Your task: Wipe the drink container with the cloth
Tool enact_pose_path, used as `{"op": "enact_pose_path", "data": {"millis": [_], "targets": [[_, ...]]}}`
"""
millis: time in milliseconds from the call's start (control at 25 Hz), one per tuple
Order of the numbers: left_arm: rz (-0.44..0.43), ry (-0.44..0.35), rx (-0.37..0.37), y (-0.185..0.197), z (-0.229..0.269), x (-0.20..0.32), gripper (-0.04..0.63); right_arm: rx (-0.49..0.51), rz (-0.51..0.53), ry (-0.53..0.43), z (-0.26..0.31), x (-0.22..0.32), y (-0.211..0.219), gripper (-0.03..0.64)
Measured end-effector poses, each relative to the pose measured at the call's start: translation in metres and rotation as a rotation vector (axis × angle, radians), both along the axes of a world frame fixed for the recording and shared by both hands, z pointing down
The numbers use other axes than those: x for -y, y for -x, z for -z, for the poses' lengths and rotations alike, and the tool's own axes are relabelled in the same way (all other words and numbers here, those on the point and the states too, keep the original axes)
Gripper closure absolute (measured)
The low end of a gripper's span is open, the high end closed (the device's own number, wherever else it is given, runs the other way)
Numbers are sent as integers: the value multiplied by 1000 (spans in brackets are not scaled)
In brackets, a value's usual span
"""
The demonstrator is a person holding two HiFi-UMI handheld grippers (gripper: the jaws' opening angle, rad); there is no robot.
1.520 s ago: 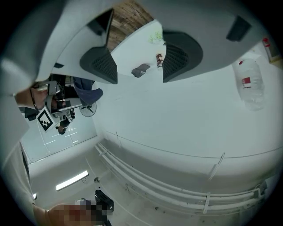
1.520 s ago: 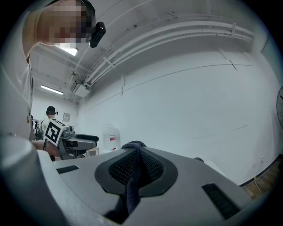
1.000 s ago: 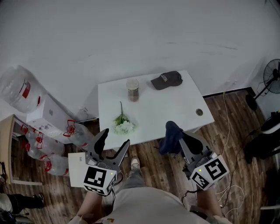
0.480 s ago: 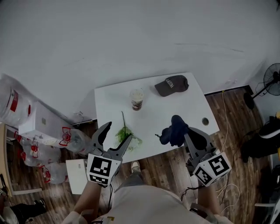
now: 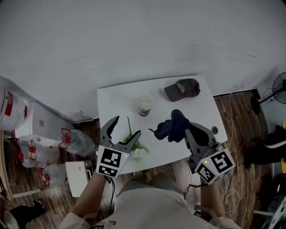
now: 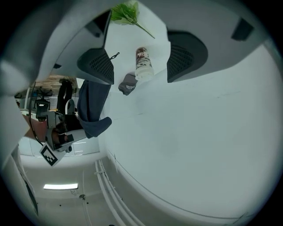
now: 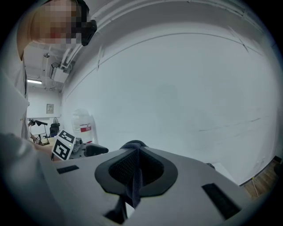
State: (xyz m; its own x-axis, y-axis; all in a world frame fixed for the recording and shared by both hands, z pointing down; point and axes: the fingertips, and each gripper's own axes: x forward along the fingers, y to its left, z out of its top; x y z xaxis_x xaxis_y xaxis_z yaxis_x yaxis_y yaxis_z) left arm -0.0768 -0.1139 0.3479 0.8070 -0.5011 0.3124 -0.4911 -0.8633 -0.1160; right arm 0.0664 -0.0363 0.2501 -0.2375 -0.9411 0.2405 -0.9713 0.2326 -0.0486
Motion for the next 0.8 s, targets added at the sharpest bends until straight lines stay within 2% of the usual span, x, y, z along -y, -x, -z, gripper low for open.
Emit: {"op": "enact_pose_path", "data": {"millis": [440,800], "targets": [[37,55,39,-49,-51,46,224,46,106,58,-39,66,-30,580],[91,169,139,-88,-137,74,204,74,232,114,-79,119,-51,580]]}}
